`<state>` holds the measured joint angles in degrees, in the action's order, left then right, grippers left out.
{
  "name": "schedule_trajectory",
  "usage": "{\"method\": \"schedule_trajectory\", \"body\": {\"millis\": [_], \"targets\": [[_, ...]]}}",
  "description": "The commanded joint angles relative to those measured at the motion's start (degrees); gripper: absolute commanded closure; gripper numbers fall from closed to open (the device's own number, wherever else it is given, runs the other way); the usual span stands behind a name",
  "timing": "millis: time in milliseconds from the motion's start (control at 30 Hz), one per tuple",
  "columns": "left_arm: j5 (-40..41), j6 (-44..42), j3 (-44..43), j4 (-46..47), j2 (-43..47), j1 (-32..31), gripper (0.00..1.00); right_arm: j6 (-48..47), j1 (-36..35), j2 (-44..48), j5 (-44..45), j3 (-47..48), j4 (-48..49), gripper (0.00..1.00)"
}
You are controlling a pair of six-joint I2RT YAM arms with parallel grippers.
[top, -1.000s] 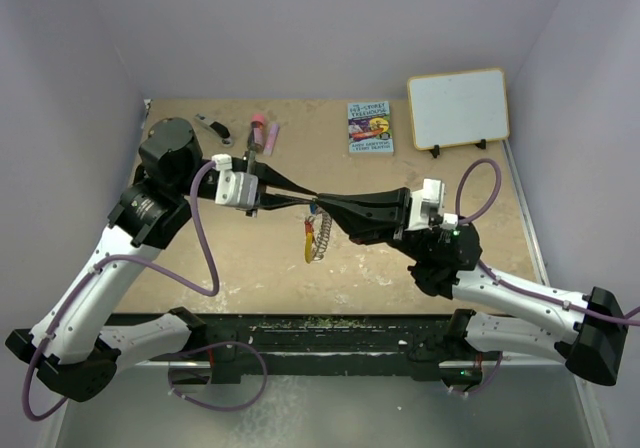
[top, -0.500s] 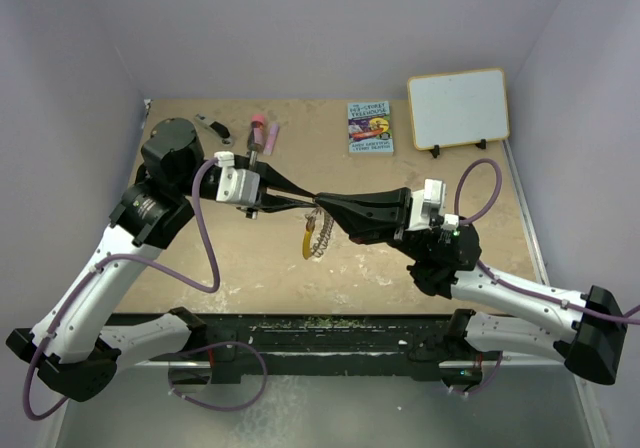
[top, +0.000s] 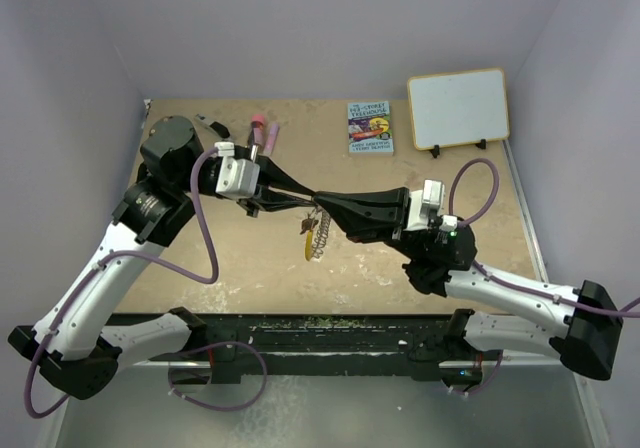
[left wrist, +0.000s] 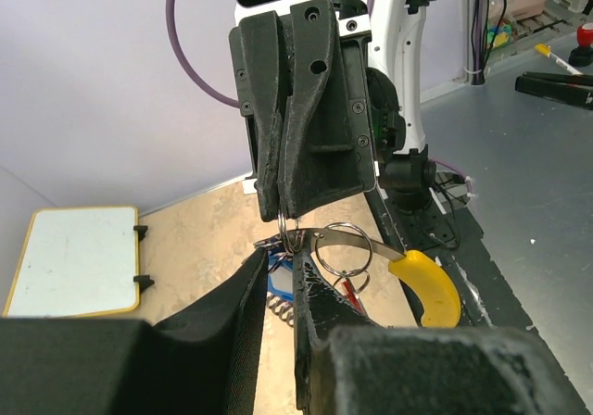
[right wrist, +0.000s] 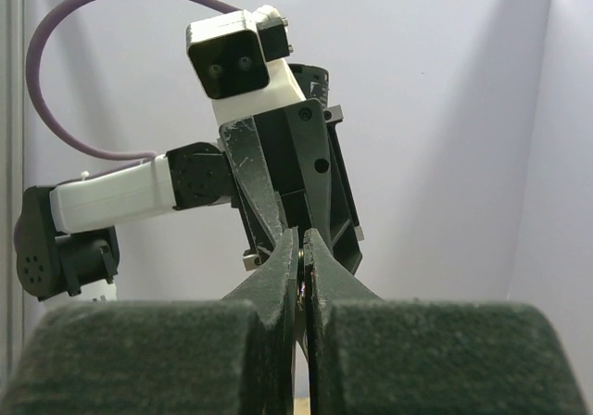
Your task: Put the keys on the keyring
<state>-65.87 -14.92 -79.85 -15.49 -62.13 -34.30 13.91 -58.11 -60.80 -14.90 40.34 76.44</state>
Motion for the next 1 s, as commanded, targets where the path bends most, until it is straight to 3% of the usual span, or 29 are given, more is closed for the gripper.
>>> {"method": "schedule_trajectory", "body": {"millis": [0, 967], "targets": [[-1.5, 3.1, 0.0, 4.3, -0.1, -0.4, 0.8, 0.1, -0.1, -0.8, 0.6, 0.7, 6.1, 1.0], [-0.8, 10.0, -2.8, 10.5, -1.2, -0.4, 0.8, 1.0, -0.1, -3.8, 2.1, -1.2, 10.5, 1.0]]}}
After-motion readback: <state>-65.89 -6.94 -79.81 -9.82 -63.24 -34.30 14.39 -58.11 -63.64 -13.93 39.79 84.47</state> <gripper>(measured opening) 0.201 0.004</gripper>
